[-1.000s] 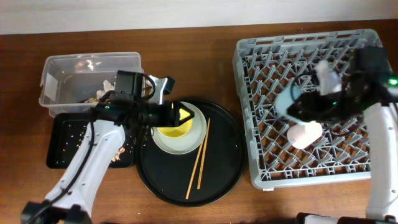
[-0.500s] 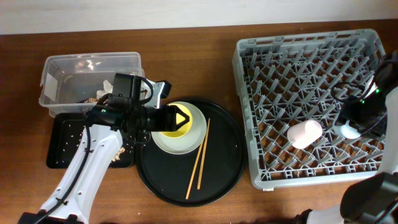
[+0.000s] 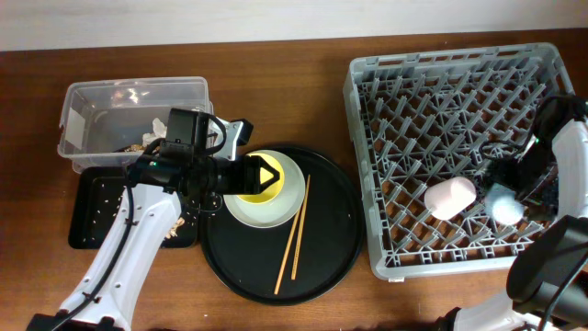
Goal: Sort waste into correct bins and load items into the dishwasher rack
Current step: 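Place the blue cup upside down in the rack with the right gripper, then grasp one chopstick with the right gripper and place it in the rack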
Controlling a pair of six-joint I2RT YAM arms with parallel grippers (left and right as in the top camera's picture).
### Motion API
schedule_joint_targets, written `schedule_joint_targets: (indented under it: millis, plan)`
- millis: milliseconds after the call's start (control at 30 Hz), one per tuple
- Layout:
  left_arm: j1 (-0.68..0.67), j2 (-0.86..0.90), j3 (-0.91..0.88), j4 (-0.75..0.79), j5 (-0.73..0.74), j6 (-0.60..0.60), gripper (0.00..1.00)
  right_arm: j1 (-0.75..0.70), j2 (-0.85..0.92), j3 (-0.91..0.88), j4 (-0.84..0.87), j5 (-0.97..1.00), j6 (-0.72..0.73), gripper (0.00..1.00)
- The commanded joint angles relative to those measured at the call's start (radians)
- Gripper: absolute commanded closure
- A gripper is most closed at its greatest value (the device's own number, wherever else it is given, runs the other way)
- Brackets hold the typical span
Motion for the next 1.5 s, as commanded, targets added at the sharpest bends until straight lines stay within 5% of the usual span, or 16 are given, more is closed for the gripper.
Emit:
schedule_joint_targets:
  millis: [0,133,200,300,400,600,700,733,933,1133,1467]
  plan:
    - [0.001,-0.014,-0.003,-0.005,-0.008,0.021,0.37,-0.007,0.003,-0.006,0.003,-0.020,0.008,0.01]
    - [0.001,-0.014,-0.003,-0.043,-0.085,0.020,0.37,-0.005,0.003,-0.006,0.003,-0.078,0.007,0.00]
    - [0.001,-0.015,-0.003,-0.126,-0.266,0.019,0.37,0.006,-0.007,-0.003,0.004,-0.153,-0.036,0.05]
    - [0.034,-0.029,-0.003,-0.231,-0.463,0.000,0.37,0.072,-0.130,0.034,0.004,-0.197,-0.068,0.05]
    - [0.136,-0.066,-0.003,-0.275,-0.513,-0.034,0.37,0.176,-0.276,0.039,0.009,-0.216,-0.076,0.05]
    - [0.320,-0.084,-0.003,-0.367,-0.512,-0.056,0.13,0.584,-0.374,0.006,-0.021,-0.346,0.040,0.05]
    - [0.320,-0.084,-0.003,-0.365,-0.512,-0.056,0.13,0.770,-0.362,-0.070,0.065,-0.342,0.124,0.07]
    - [0.320,-0.084,-0.003,-0.362,-0.512,-0.056,0.06,0.853,-0.344,-0.118,0.127,-0.342,0.152,0.07]
    - [0.320,-0.084,-0.003,-0.356,-0.512,-0.056,0.03,1.177,-0.082,-0.251,0.396,-0.229,0.331,0.12]
    - [0.320,-0.084,-0.003,-0.356,-0.512,-0.056,0.02,1.254,0.153,-0.251,0.518,-0.206,0.483,0.14]
    - [0.320,-0.084,-0.003,-0.356,-0.512,-0.056,0.02,1.253,0.192,-0.261,0.520,-0.120,0.588,0.18]
